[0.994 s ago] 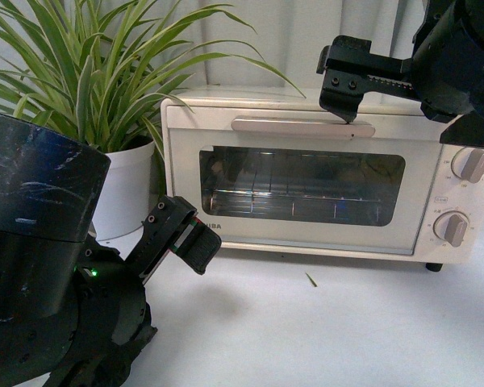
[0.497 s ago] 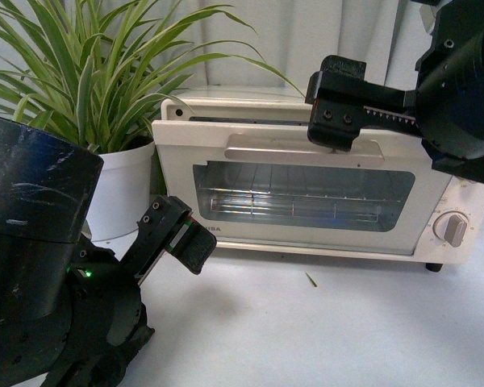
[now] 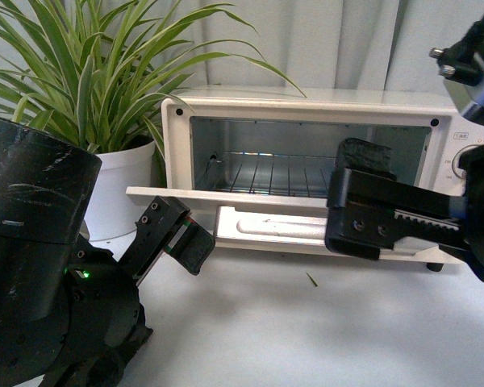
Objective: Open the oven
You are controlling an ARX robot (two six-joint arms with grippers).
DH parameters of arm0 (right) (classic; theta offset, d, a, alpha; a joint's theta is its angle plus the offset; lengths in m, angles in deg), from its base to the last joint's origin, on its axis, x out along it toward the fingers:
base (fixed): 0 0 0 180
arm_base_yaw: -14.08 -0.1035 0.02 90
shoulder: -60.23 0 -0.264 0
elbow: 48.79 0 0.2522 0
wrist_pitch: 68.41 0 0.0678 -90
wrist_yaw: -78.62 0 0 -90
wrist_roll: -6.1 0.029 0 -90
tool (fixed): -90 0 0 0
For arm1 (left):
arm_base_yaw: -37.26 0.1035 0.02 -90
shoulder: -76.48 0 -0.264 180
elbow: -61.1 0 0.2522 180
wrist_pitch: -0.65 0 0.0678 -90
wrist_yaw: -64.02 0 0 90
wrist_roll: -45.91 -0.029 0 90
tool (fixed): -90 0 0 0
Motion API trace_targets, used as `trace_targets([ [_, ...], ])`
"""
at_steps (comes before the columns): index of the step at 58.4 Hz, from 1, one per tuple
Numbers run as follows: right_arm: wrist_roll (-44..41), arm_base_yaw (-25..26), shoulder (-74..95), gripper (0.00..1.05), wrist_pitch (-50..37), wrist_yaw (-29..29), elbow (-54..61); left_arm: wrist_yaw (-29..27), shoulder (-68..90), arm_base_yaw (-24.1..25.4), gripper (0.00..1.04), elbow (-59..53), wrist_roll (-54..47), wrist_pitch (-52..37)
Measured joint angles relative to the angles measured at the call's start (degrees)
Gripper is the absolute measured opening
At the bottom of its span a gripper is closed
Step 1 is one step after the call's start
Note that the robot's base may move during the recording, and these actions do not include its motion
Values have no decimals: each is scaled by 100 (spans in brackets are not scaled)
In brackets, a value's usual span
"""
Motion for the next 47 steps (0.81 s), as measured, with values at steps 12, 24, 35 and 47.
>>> trace_targets([
  [12, 188, 133, -1143, 95, -81, -254, 590, -260, -55, -79, 98, -24, -267, 136],
  [24, 350, 444, -1694, 95, -20, -538, 872, -605, -109, -195, 98, -24, -885, 358],
  [35, 444, 756, -1818, 95, -17, -785, 1154, -1121, -133, -332, 98, -59, -1698, 501],
  [47, 444, 909, -1843, 95, -39, -1032, 1351, -1609, -136, -476, 98, -142, -2785, 514],
])
